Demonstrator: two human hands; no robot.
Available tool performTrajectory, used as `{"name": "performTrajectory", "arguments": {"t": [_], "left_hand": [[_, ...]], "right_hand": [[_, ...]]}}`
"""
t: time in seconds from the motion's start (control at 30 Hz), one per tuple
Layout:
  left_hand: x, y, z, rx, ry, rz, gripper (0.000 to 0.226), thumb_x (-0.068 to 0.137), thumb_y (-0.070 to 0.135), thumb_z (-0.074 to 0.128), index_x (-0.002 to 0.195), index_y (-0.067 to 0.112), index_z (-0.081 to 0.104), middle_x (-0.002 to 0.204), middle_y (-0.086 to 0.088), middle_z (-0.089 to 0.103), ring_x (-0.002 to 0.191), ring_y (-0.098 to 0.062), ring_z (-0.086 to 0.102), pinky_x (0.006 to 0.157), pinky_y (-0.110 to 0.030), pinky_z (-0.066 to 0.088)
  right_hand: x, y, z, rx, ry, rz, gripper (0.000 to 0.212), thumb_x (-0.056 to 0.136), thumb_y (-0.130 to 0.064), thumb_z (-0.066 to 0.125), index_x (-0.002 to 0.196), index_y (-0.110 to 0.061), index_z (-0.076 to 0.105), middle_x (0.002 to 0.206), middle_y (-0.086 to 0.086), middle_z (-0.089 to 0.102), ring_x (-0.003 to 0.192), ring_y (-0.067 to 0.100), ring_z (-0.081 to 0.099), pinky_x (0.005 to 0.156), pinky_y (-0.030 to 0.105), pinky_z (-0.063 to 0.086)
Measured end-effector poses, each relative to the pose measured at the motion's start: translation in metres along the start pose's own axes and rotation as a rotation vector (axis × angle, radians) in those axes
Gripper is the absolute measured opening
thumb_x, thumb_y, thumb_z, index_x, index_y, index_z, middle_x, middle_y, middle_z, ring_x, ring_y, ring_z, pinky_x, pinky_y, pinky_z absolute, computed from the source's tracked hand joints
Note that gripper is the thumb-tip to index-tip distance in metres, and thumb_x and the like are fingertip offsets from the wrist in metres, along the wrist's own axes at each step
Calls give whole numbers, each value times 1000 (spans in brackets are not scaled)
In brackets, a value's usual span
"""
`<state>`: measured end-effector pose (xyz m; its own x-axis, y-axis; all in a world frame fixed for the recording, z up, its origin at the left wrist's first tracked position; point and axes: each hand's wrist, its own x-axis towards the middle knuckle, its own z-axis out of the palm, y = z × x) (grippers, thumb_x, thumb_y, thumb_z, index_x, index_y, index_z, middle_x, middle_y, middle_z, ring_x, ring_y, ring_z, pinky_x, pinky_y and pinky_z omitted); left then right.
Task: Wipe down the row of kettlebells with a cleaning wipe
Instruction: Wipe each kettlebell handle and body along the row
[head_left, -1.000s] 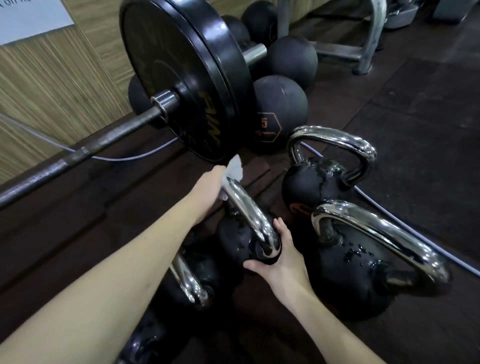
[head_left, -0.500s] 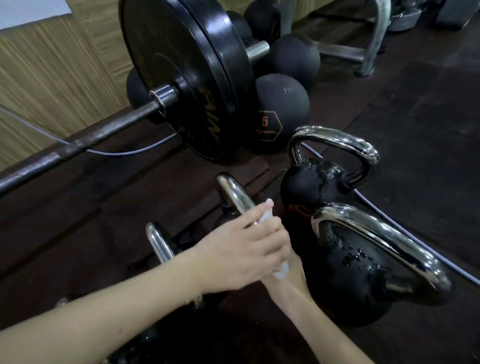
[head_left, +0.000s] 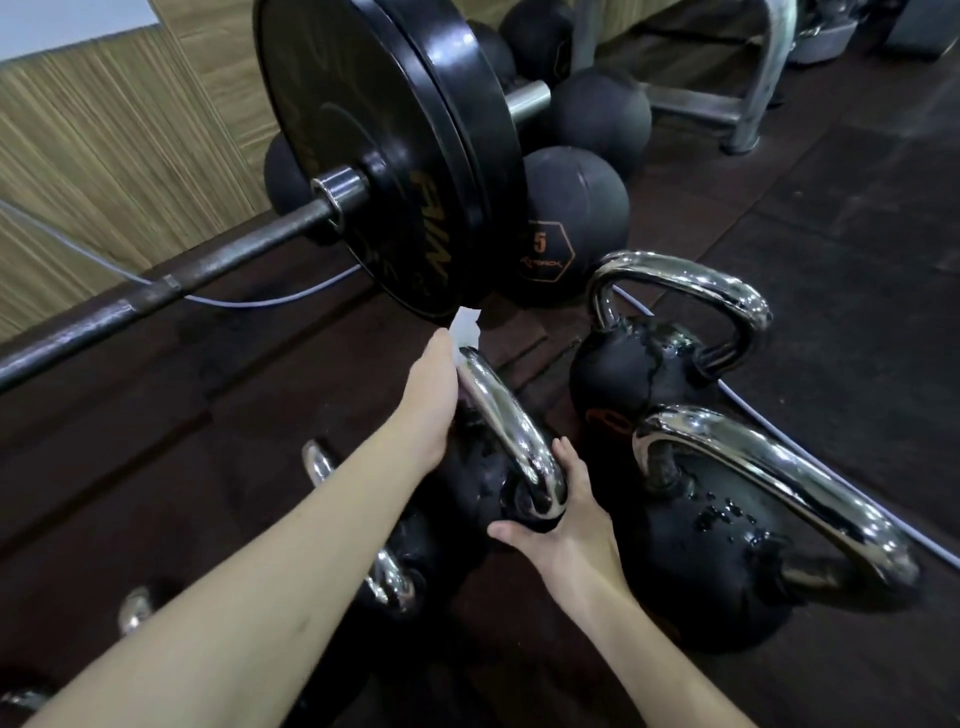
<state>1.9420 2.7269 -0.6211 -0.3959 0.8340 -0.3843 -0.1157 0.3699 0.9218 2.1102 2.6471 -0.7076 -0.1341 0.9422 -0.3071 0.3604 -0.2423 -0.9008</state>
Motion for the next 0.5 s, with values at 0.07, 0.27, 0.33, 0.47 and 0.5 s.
{"name": "performTrajectory", "arguments": {"t": [0.07,0.27,0.33,0.47,0.5], "left_hand": [[-16,0,-2,415,57,401,34,108,32,36,93,9,58,96,-10,60,92,-27,53,94,-43,44],[-77,-19,-7,1666,-406,1537,33,105,34,42,107,13,67,107,-8,63,113,-36,56,120,-59,29],[-71,-20,-11,1692,-497,1716,30,107,35,47,113,14,68,112,-5,64,115,-32,60,126,-58,24],[-37,5,-25,1457,-458,1513,36,108,41,39,115,17,66,109,-3,62,111,-27,58,127,-54,19],[-29,7,-28,1344,-392,1409,38,108,38,35,113,16,65,109,-2,60,111,-25,56,125,-53,24]], "right_hand": [[0,0,-1,-7,23,-16,123,62,-30,102,156,-51,26,160,-20,45,145,5,47,125,37,36],[4,19,-1,-203,3,-144,54,96,-17,72,146,-11,52,130,0,66,109,-4,69,93,22,58],[7,13,0,-216,-1,-166,44,98,7,65,140,2,54,120,2,65,89,-24,63,78,3,50],[3,5,1,24,39,-25,105,63,-22,102,153,-27,47,139,-11,64,118,-8,63,104,16,50],[2,2,2,18,39,-25,113,60,-28,102,155,-36,41,146,-14,60,131,1,59,115,27,46]]}}
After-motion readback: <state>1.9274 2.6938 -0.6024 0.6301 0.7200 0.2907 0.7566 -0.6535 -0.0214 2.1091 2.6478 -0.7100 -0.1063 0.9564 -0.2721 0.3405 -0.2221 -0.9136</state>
